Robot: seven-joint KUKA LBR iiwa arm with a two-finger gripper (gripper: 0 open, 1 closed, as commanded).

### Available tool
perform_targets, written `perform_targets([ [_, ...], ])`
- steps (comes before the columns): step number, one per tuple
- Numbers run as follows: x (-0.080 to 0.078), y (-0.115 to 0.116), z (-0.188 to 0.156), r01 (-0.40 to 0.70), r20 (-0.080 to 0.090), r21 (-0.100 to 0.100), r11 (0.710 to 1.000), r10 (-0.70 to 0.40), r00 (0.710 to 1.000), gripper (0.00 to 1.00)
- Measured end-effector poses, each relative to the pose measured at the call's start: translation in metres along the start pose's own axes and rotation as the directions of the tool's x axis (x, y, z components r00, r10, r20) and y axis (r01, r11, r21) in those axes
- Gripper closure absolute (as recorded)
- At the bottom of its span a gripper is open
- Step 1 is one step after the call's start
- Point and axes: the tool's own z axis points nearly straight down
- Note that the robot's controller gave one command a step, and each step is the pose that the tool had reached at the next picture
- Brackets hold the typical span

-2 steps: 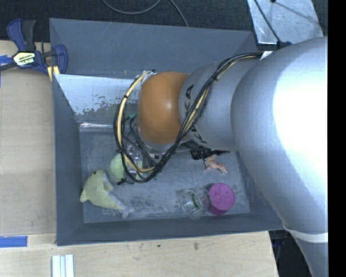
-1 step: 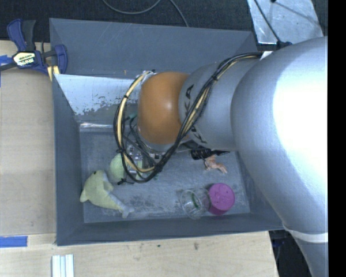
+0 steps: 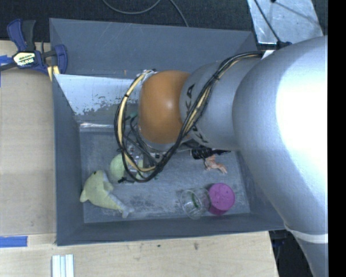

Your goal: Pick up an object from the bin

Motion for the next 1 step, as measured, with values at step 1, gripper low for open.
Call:
perform_targets([
  [1,0.0003,-0.0008,-0.0193,0.0,0.0,0.001,1.0,0.0,1.0,1.0],
])
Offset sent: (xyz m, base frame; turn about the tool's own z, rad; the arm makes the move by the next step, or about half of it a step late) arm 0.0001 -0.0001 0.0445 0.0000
